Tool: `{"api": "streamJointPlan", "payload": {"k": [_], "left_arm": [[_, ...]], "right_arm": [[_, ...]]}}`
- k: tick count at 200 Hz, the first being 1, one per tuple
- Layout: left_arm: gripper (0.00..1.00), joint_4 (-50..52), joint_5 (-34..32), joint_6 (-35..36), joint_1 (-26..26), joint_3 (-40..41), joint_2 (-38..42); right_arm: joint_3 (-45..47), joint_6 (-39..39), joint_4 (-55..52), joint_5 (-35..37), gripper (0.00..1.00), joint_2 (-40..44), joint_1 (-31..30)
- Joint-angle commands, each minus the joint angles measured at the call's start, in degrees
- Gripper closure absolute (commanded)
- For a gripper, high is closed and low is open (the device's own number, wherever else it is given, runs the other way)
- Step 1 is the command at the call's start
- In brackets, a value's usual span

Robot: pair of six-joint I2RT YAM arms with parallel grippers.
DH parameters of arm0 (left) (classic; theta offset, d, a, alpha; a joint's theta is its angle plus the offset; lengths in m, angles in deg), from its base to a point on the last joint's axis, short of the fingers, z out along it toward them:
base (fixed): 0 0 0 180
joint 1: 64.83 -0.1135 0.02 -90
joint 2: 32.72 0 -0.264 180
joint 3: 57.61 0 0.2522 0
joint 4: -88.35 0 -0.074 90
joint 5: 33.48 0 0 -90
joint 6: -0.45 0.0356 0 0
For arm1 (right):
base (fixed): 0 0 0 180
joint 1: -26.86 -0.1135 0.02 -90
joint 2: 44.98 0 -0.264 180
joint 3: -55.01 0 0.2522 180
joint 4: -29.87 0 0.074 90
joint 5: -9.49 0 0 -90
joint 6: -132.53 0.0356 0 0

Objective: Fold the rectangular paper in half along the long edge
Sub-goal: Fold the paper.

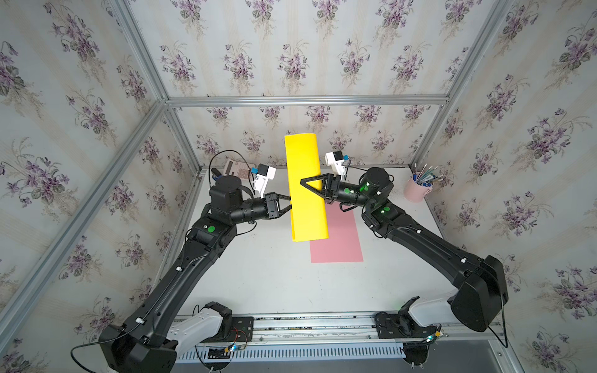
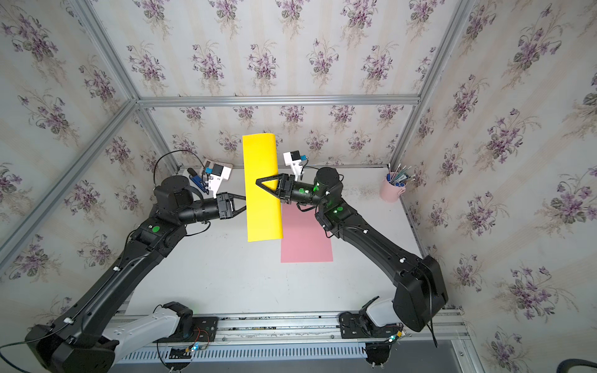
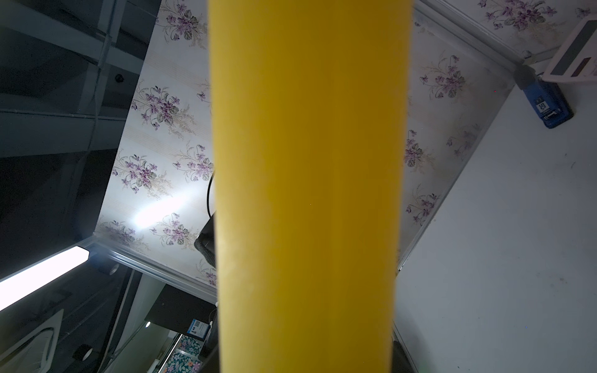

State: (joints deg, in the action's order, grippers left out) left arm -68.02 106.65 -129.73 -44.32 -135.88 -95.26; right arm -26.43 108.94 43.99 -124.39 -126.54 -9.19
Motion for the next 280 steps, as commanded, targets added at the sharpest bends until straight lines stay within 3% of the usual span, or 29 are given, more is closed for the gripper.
{"api": "streamJointPlan", "payload": {"k": [1,280], "left_arm": [[1.00,-2.25,0.98,-0.15,-0.08,0.13,0.14],[1.00,-3.05,1.15,-0.60,0.03,0.70,0.58]], "right_arm": [[-0.33,-1.27,0.03,1.16,0.55,0.79,-0.07],[-2.11,-5.03,-6.42,-0.77,0.57,0.26,-0.34]]}}
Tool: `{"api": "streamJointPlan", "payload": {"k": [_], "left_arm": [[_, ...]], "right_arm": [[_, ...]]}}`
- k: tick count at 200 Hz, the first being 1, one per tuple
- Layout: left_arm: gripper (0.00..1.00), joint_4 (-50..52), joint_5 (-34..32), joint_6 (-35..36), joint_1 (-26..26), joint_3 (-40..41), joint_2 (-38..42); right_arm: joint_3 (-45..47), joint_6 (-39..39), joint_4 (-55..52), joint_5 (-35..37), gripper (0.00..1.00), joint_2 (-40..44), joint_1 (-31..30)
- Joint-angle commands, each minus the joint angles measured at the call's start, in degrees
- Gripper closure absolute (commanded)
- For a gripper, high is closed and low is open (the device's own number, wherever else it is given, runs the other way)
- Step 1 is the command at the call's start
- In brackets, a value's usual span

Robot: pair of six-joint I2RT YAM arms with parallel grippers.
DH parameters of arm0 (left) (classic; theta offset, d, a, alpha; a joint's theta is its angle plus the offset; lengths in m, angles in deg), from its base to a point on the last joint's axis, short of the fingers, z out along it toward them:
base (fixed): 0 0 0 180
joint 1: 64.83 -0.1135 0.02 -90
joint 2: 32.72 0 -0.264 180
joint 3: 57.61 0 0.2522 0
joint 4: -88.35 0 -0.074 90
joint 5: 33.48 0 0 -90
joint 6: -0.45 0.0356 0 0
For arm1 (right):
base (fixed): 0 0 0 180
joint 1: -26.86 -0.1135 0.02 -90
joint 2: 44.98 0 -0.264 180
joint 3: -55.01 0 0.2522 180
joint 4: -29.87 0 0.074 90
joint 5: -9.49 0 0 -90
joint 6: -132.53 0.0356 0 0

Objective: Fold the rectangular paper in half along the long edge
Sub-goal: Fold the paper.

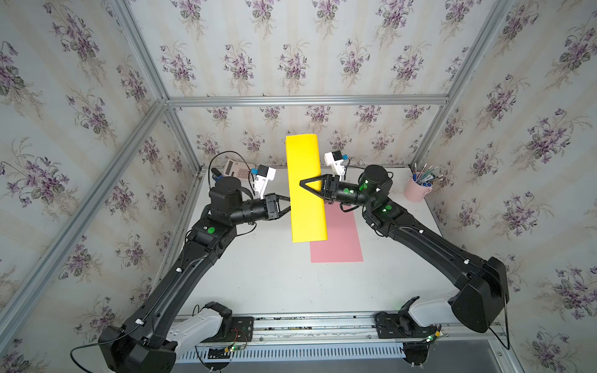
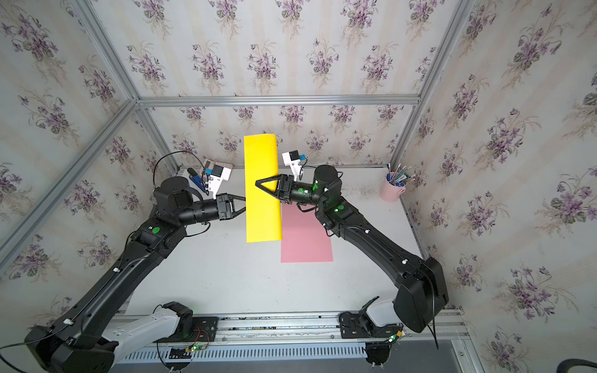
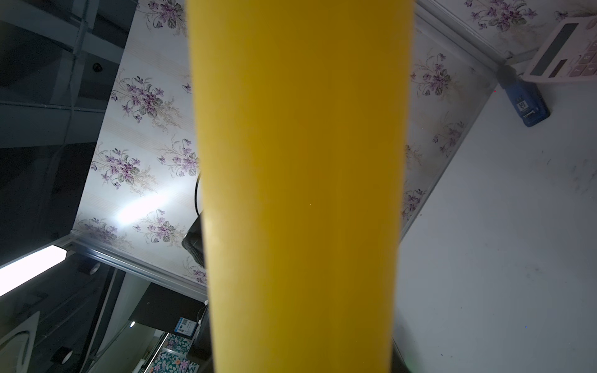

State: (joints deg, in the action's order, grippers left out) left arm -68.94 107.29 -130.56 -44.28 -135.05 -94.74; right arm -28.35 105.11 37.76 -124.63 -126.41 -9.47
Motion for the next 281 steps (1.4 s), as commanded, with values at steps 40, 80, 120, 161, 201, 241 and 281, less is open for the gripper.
{"api": "streamJointPlan", "payload": {"k": [40,80,120,161,201,241,281], "left_arm": [[1.00,-2.35,0.47,0.13,0.01,-0.07,0.06],[1.00,-2.48,0.59,-0.03,0.01,0.01,-0.10],[1.00,-2.03,0.65,0.32,0.04,0.07,0.14],[1.00,-2.01,0.63,0.26,0.04,0.62,0.32],[1.00,-2.18,0.64,0.15,0.02,0.49,0.23],[1.00,-2.09,0.61,0.24,0.05,0.25,0.32],[1.00,-2.08,0.65,0.23,0.05,0.22,0.32]], "right_arm": [[-0.28,-1.42,-0.56,-0.71,0.58,0.22,-0.10],[0.38,0.27,2.25,-0.11,0.59,0.22,-0.10],[1.17,1.39,4.18,0.26,0.60,0.04,-0.33],[1.54,1.35,3.97,0.80,0.61,0.47,-0.49],[1.56,1.37,4.10,1.32,0.61,0.57,-0.49],[1.84,1.17,3.90,1.69,0.62,0.95,-0.53],[1.81,1.04,3.84,1.60,0.63,0.96,-0.49]]}}
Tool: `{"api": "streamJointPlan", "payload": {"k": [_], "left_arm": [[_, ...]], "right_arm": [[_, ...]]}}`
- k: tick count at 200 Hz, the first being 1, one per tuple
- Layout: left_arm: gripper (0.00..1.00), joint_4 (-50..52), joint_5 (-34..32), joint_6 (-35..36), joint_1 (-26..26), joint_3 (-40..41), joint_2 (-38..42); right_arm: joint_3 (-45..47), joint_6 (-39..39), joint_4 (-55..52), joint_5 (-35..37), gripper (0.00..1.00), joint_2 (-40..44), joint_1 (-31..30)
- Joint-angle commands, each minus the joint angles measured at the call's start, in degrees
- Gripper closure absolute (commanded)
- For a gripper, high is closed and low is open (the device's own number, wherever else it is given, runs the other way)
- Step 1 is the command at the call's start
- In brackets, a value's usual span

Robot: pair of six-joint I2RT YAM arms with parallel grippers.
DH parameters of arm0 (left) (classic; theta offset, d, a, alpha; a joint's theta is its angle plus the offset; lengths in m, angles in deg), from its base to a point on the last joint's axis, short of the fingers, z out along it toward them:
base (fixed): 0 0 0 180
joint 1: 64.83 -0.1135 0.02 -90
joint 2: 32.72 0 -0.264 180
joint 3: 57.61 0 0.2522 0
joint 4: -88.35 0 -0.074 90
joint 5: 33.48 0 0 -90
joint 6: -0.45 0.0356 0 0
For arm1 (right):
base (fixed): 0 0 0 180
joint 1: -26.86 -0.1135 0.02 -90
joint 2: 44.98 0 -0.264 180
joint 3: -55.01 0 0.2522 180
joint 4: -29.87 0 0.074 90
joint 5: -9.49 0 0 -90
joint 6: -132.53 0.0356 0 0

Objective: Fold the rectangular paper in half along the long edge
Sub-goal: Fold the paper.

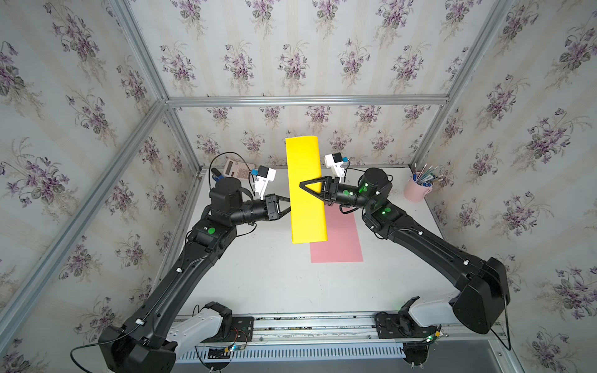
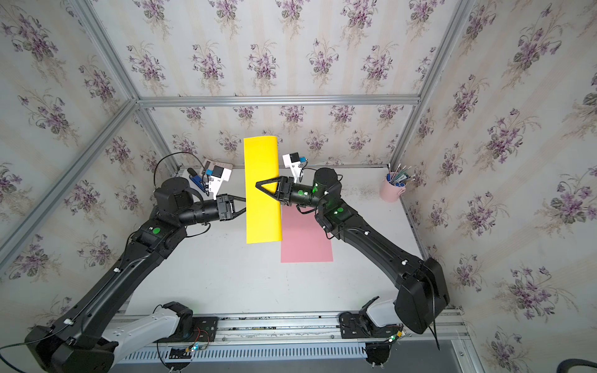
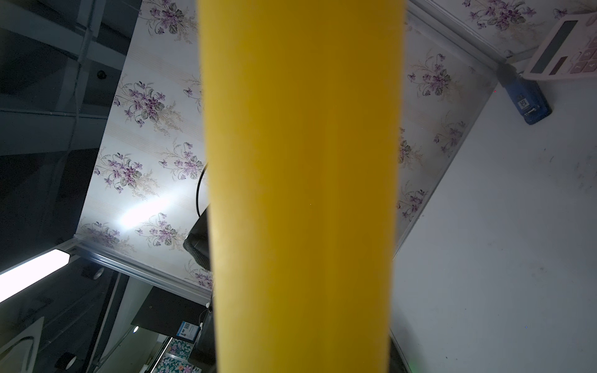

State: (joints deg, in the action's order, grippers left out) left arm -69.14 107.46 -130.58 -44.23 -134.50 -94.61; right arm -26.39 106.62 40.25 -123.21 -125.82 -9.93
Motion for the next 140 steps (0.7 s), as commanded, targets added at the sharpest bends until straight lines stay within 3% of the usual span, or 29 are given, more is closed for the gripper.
{"api": "streamJointPlan", "payload": {"k": [1,140], "left_arm": [[1.00,-1.89,0.43,0.26,0.03,-0.32,0.19],[1.00,-1.29,0.26,0.44,0.03,-0.52,0.38]], "right_arm": [[-0.14,-0.51,1.30,0.21,0.63,0.35,-0.03],[-0.27,-0.79,1.53,-1.16,0.66,-0.02,-0.03]]}}
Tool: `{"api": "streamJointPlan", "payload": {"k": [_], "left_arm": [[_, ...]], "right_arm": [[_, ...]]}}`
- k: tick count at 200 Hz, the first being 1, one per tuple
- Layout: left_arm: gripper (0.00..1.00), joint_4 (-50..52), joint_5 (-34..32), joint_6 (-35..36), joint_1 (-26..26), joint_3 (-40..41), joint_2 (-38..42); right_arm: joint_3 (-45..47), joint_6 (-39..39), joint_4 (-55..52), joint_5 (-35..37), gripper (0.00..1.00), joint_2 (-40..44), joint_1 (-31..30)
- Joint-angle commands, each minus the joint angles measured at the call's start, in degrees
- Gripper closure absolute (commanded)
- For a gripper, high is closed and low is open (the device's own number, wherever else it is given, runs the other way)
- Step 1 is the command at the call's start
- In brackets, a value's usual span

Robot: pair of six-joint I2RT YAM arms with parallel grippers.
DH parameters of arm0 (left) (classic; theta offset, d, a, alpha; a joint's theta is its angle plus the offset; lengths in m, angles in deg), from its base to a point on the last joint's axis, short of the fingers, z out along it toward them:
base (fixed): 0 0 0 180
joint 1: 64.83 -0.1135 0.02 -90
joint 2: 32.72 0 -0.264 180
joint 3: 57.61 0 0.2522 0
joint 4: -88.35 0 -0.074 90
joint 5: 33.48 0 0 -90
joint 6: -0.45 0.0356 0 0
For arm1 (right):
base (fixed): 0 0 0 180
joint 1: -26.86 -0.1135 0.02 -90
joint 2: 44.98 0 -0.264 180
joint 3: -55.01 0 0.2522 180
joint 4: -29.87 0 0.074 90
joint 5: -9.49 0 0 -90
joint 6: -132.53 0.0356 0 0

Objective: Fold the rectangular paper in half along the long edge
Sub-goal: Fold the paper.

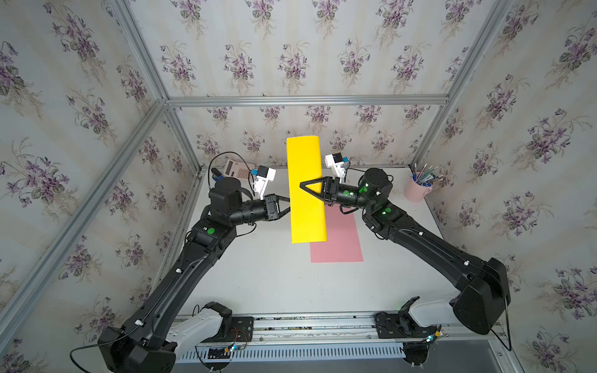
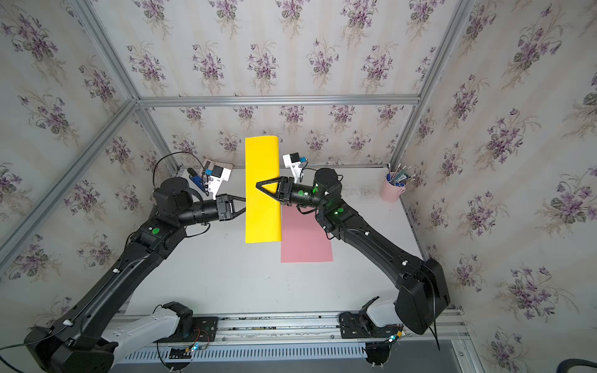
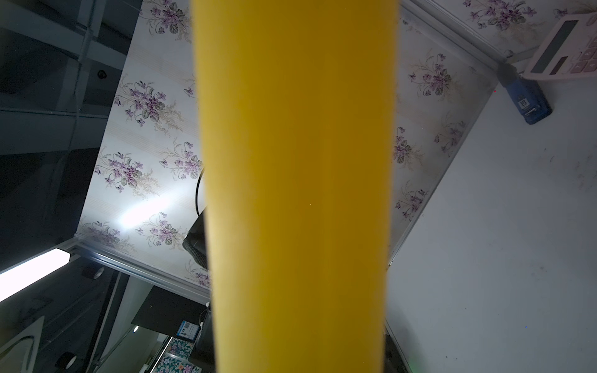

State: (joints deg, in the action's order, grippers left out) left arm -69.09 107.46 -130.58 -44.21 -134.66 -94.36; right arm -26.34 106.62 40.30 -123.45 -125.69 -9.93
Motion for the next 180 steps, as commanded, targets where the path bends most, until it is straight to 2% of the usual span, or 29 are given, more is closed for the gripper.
{"api": "streamJointPlan", "payload": {"k": [1,63,126,180], "left_arm": [[1.00,-1.37,0.28,0.44,-0.02,-0.40,0.17],[1.00,-1.35,0.29,0.26,-0.04,-0.61,0.13],[0.82,0.58,-0.57,1.35,-0.10,-1.20,0.50],[0.68,5.19,-1.23,4.10,-0.39,-5.71,0.64]], "right_arm": [[-0.28,-0.76,1.48,-0.92,0.66,-0.15,-0.03],[-0.43,-0.64,1.65,-0.76,0.69,0.11,-0.03],[-0.87,1.62,3.72,-3.89,0.69,0.83,0.36],[-1.39,2.80,3.04,-5.57,0.70,2.91,1.30]]}}
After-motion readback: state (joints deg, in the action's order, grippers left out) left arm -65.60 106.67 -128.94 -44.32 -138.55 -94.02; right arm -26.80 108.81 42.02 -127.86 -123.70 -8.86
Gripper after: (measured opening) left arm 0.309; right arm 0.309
